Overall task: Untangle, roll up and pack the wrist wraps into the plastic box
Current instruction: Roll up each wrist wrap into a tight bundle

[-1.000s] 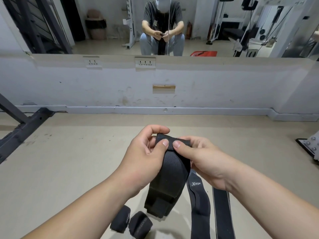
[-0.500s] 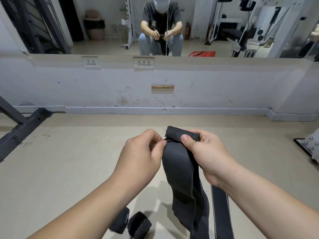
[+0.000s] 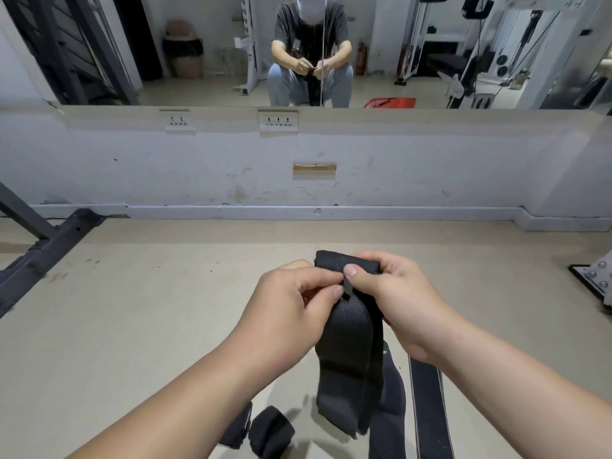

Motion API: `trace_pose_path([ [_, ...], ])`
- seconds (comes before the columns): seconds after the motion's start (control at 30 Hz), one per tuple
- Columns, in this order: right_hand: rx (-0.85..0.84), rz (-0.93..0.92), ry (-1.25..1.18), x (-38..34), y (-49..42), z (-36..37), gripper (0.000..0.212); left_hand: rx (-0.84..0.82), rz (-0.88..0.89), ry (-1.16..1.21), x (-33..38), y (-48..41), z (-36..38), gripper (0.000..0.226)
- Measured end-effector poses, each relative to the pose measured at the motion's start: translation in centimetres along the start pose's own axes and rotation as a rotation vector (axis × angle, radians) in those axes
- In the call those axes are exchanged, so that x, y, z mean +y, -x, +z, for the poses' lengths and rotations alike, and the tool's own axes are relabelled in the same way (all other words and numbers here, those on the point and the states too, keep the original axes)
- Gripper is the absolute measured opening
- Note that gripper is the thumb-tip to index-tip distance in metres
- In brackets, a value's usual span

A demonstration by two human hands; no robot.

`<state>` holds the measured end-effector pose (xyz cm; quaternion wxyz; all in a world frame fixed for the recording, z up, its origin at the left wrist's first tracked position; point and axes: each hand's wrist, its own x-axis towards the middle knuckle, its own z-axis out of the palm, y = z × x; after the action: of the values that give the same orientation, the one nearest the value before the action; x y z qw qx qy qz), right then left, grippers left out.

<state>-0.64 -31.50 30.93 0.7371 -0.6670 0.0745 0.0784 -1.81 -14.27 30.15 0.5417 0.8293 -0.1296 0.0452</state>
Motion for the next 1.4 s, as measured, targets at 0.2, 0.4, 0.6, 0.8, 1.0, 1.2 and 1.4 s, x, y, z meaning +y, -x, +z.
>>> trace_pose_path([
  [0.2, -0.081, 0.015, -0.048, -0.4, 0.4, 0.4, 0.011, 0.157, 0.07, -0.109, 0.0, -0.2, -0.2, 0.017],
  [0.4, -0.148, -0.088, 0.058, 0.3, 0.4, 0.7, 0.015, 0.246, -0.046, -0.093, 0.1, -0.4, -0.7, 0.034],
  [0.6, -0.193, -0.138, 0.209, 0.3, 0.2, 0.3, 0.014, 0.071, -0.226, 0.173, 0.6, -0.9, -2.1, 0.038],
  [0.8, -0.212, -0.193, 0.242, -0.4, -0.1, -0.6, 0.015, 0.004, -0.339, 0.348, 0.4, -1.0, -2.8, 0.044],
  [1.0, -0.252, -0.263, 0.424, -0.2, 0.2, -0.5, 0.013, -0.243, -0.326, 0.402, 1.0, -0.4, -2.6, 0.025],
  [1.2, -0.293, -0.212, 0.274, -0.3, 0.7, -0.4, 0.017, -0.07, -0.357, 0.582, 1.2, -0.4, -1.5, 0.032],
  [1.4, -0.307, -0.138, -0.008, -0.9, 1.1, -0.3, 0.031, -0.019, -0.364, 0.849, 2.0, -0.4, -1.6, 0.041],
])
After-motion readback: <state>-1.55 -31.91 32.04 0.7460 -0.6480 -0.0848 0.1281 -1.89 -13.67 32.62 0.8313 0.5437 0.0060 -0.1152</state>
